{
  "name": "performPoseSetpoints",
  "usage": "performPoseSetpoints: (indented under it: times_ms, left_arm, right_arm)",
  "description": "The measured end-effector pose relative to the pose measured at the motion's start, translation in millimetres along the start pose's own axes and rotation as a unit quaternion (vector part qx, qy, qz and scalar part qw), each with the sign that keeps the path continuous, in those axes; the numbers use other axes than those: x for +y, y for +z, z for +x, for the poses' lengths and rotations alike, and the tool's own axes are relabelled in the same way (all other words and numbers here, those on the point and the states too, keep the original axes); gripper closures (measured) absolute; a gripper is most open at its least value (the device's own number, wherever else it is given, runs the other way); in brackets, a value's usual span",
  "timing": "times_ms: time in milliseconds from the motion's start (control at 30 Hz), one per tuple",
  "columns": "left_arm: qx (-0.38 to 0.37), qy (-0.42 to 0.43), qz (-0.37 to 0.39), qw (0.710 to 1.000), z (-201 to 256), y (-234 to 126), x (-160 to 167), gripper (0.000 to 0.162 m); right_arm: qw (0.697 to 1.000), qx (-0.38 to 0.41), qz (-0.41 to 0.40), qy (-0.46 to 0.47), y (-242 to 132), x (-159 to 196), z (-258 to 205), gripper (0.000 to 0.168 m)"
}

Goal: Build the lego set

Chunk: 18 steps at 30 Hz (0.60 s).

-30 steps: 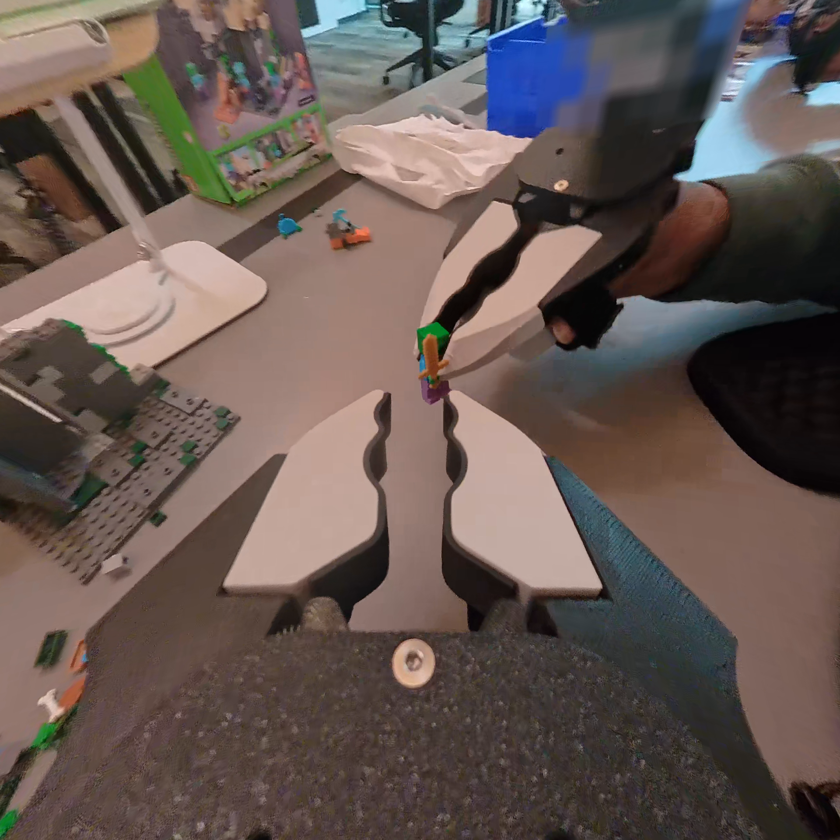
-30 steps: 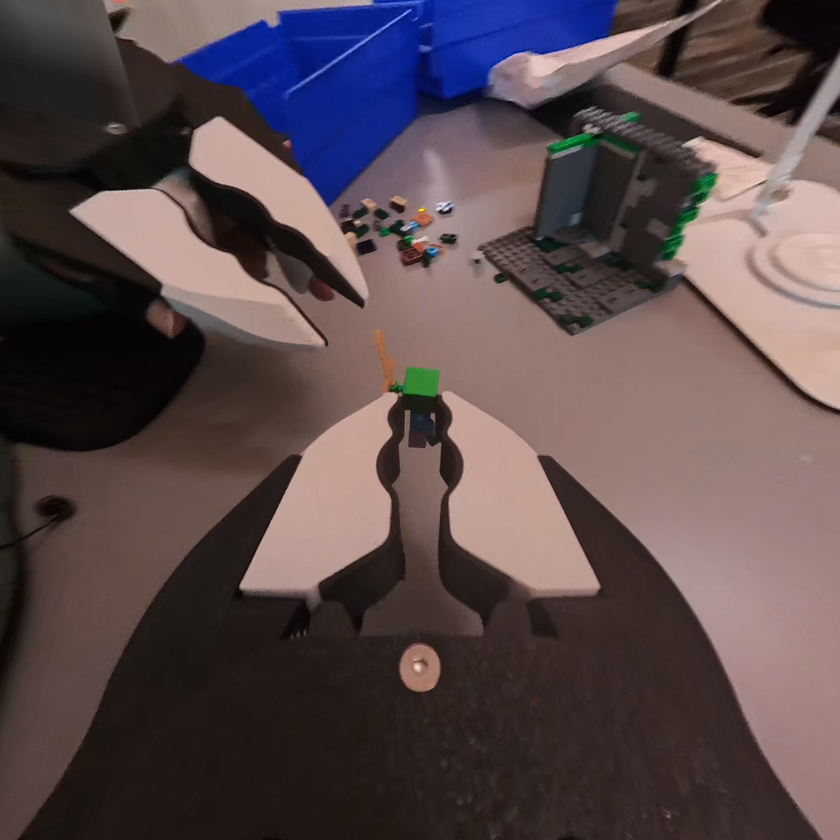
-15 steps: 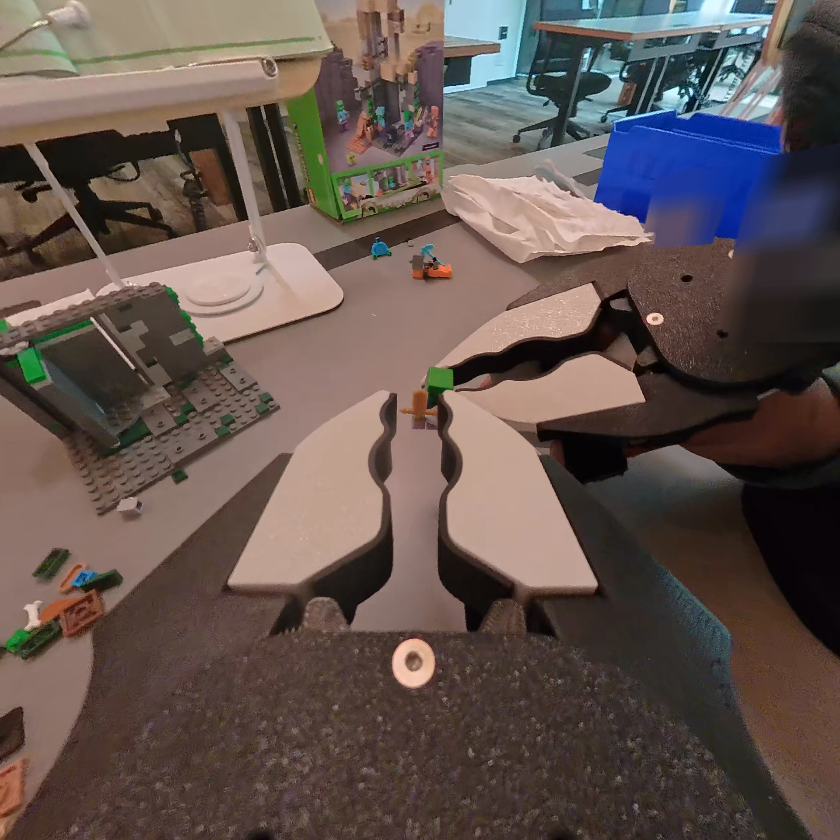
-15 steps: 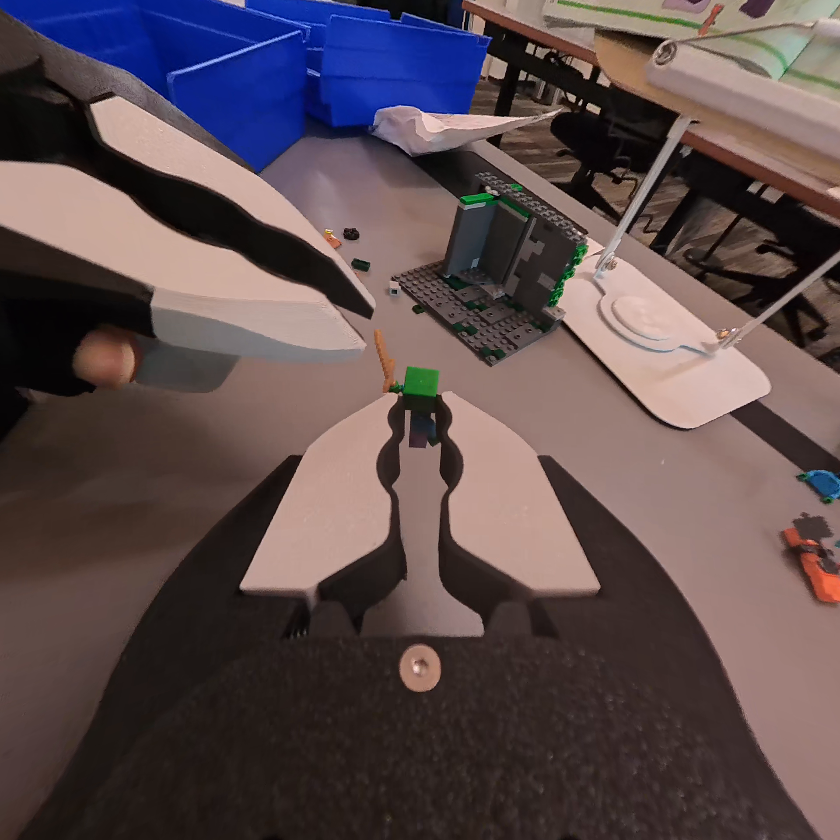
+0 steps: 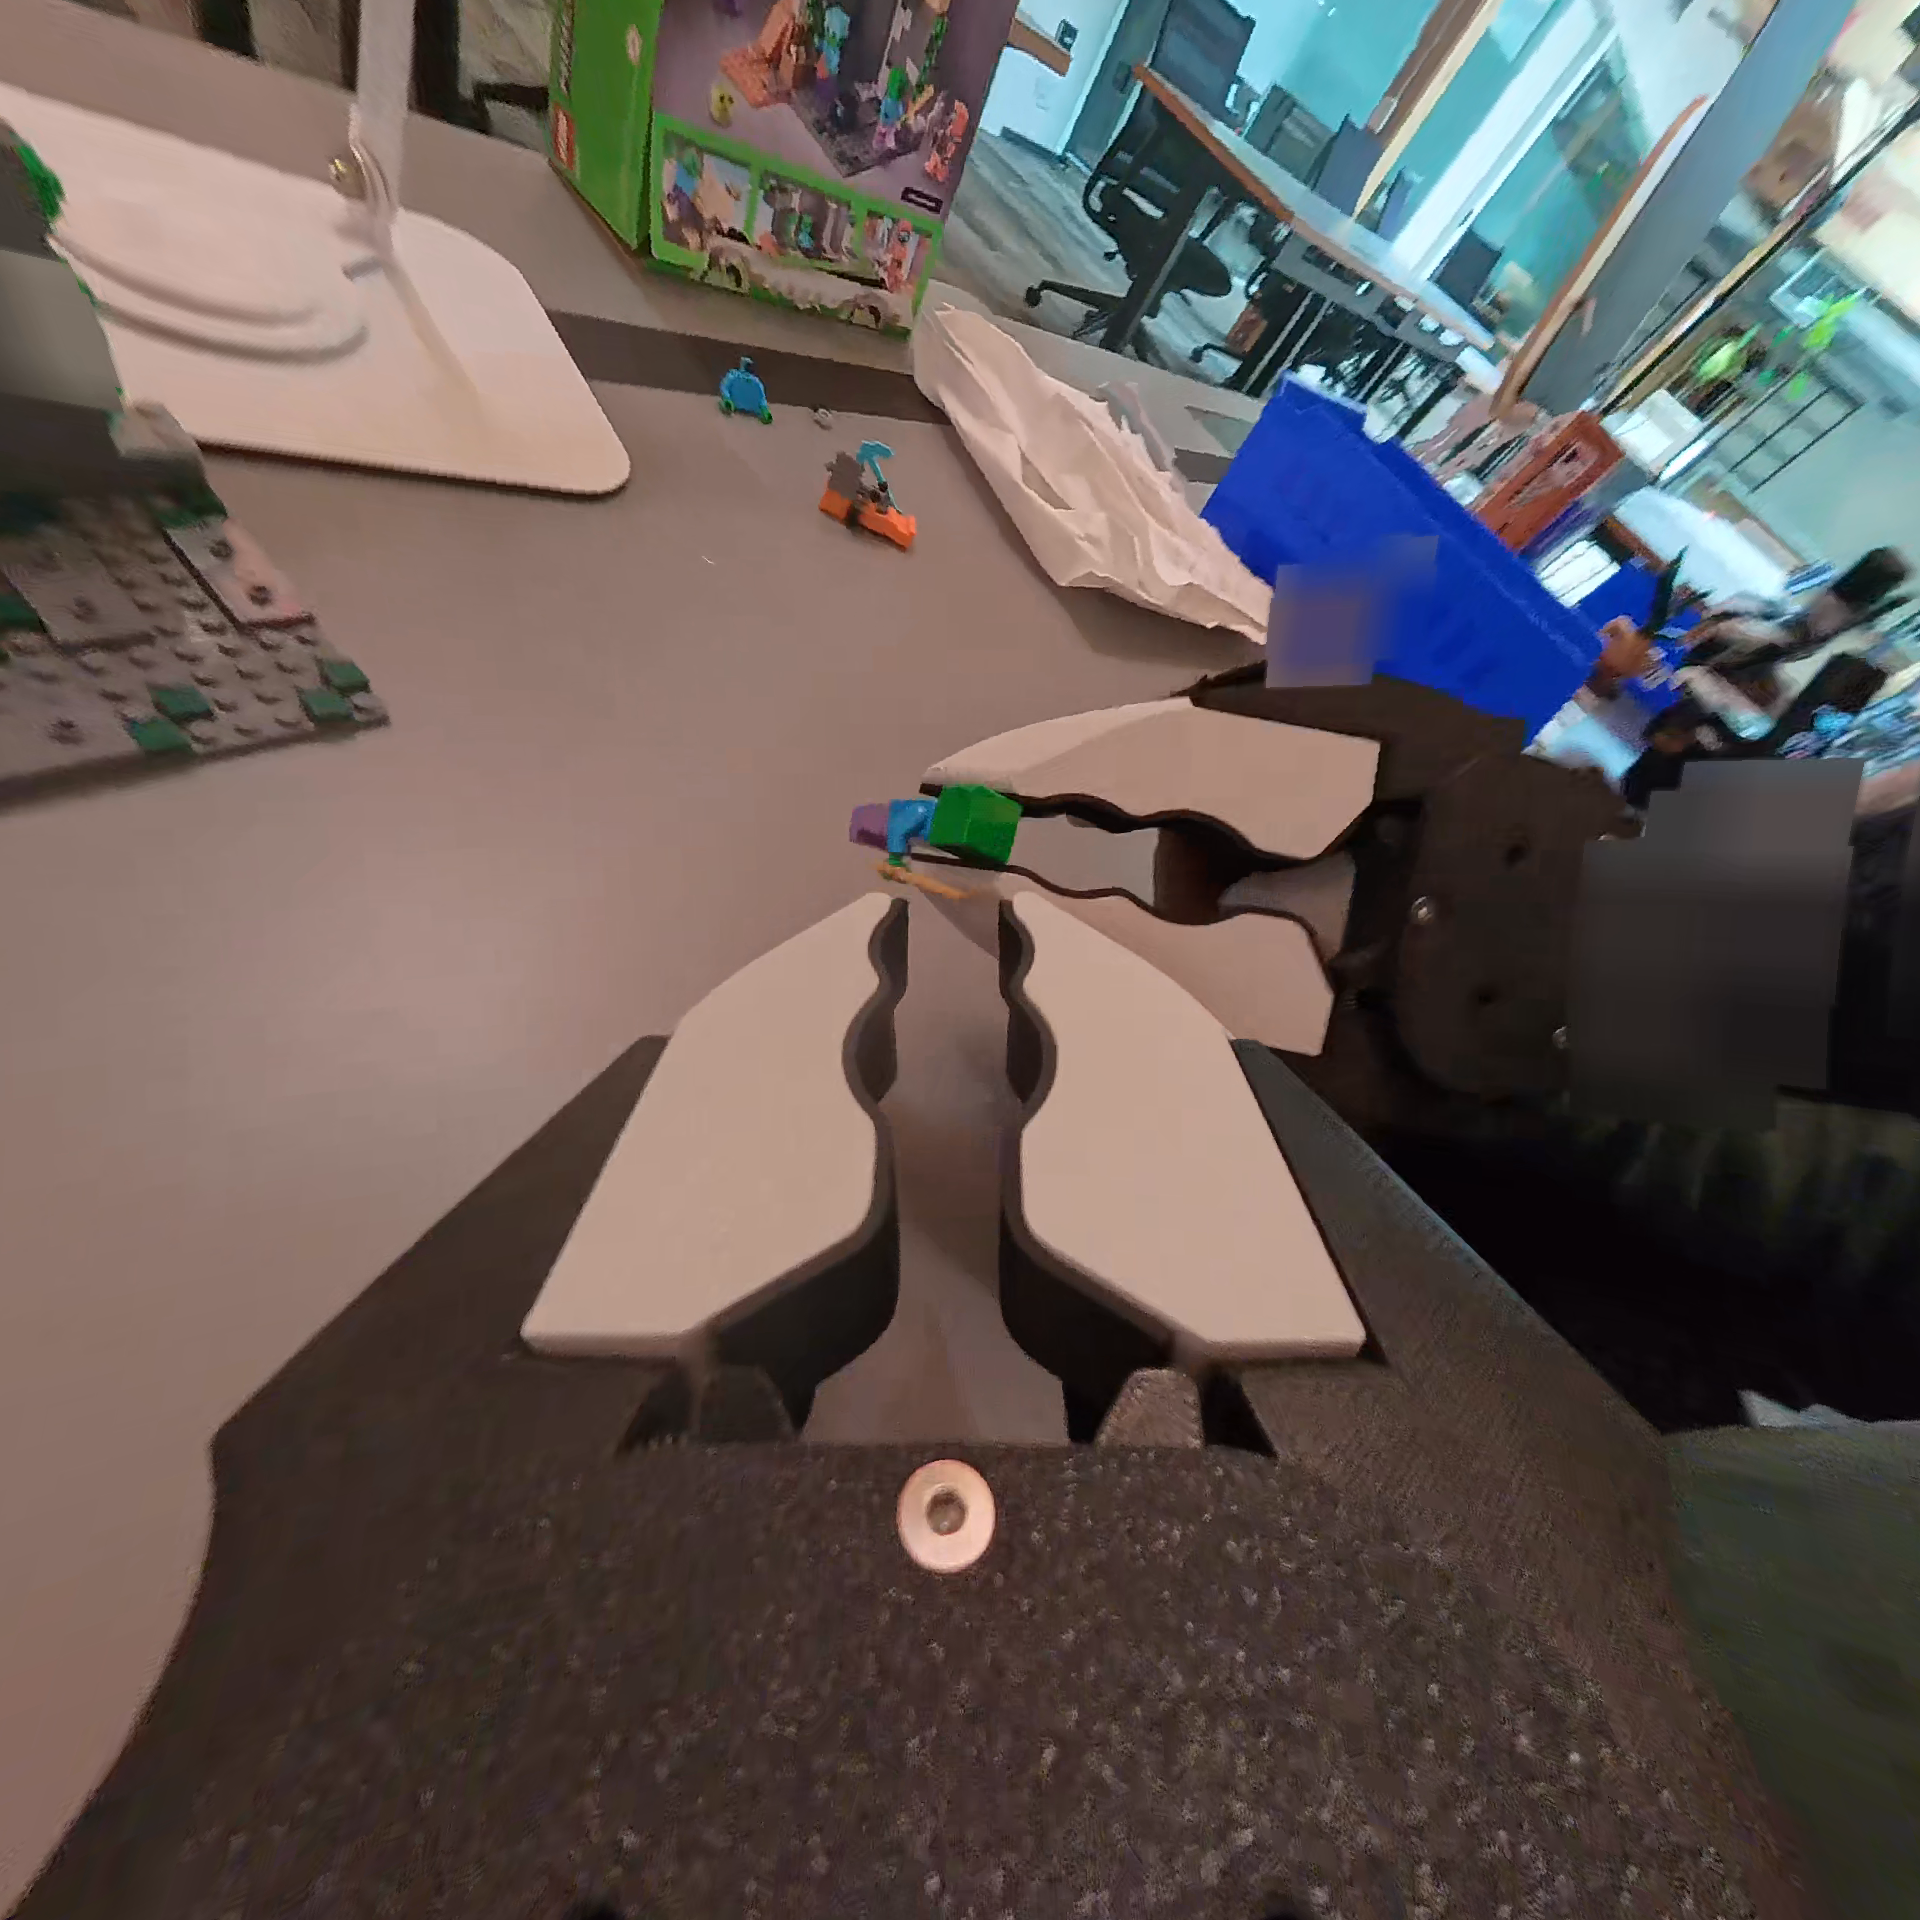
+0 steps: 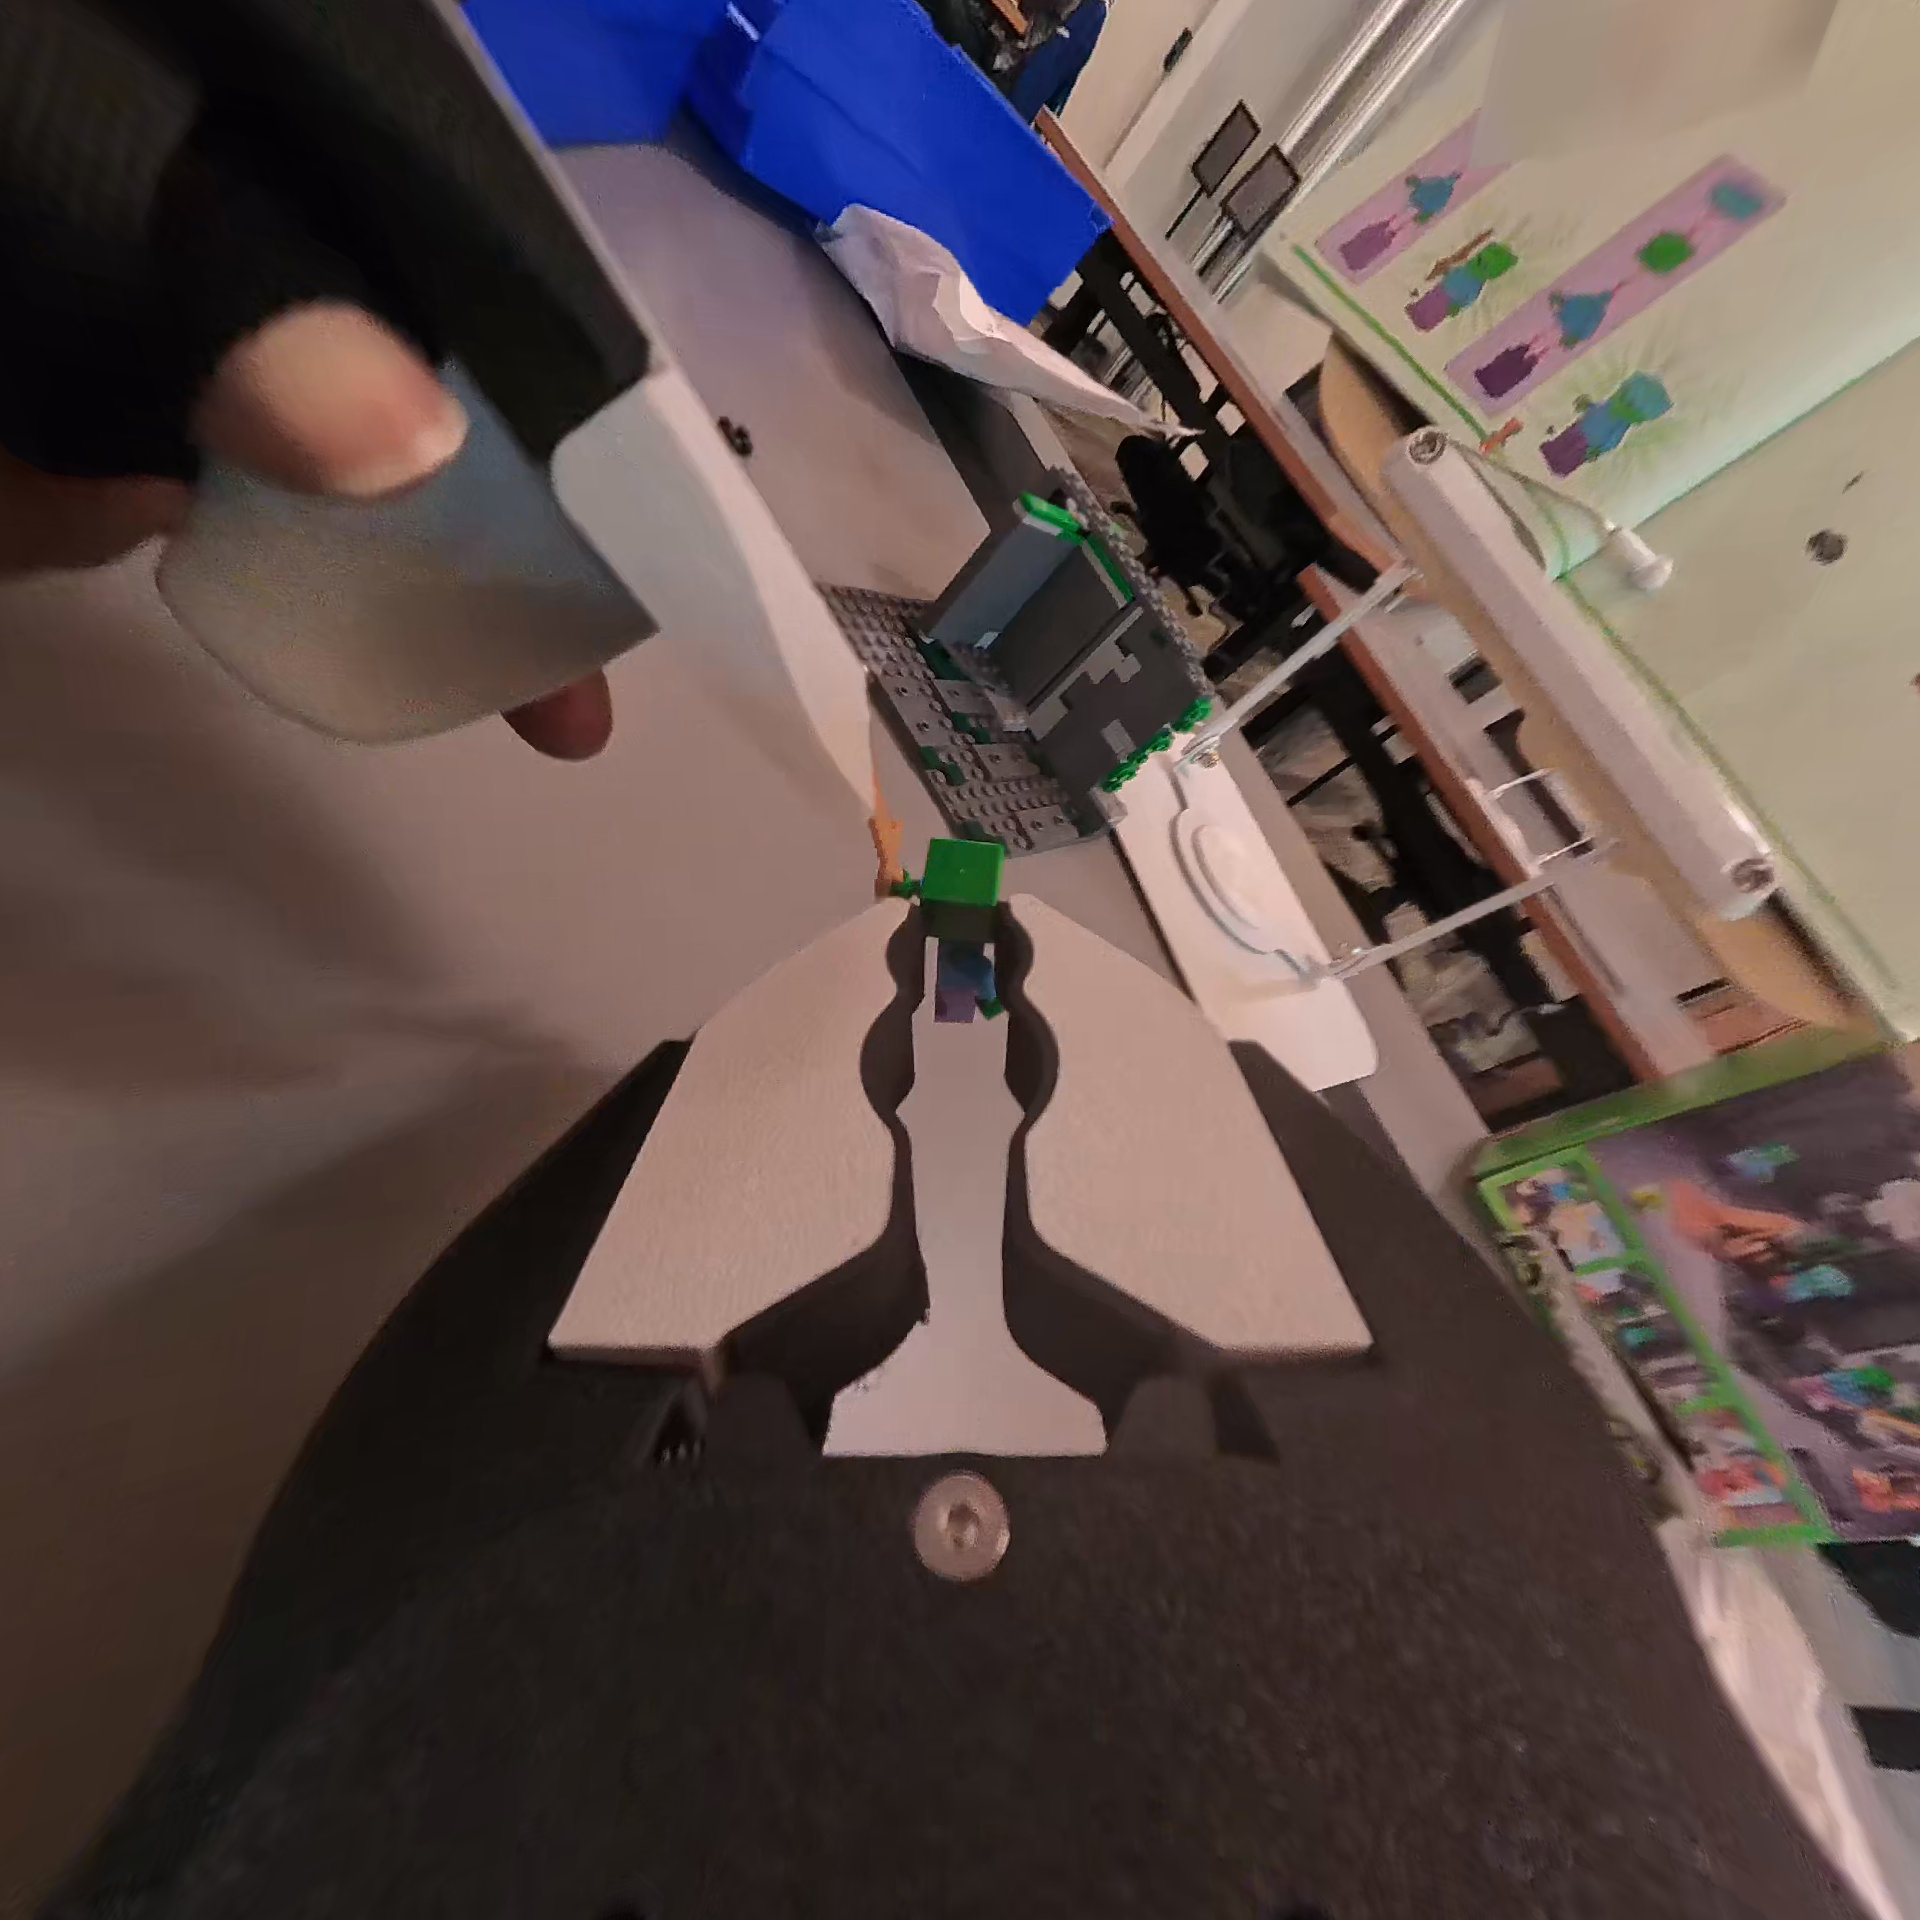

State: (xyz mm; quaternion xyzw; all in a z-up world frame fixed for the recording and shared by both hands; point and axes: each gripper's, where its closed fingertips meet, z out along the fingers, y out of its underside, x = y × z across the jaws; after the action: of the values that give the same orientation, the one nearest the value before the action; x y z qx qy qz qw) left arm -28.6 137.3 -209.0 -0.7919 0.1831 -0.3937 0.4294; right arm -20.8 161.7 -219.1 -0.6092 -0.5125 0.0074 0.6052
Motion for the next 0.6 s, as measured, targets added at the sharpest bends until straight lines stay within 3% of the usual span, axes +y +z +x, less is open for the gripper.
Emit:
performPoseSetpoints:
  times_ms: [400, 600]
  left_arm:
    - [0.039, -0.091, 0.001, 0.995, -3.1, 2.3, 3.1, 0.153]
    - [0.013, -0.043, -0.004, 0.999, -3.3, 2.6, 3.4, 0.156]
  right_arm:
    - [0.989, 0.057, 0.003, -0.138, -1.4, -4.2, 2.8, 0.156]
    - [0.988, 0.06, 0.0, -0.143, -1.7, -4.6, 3.6, 0.156]
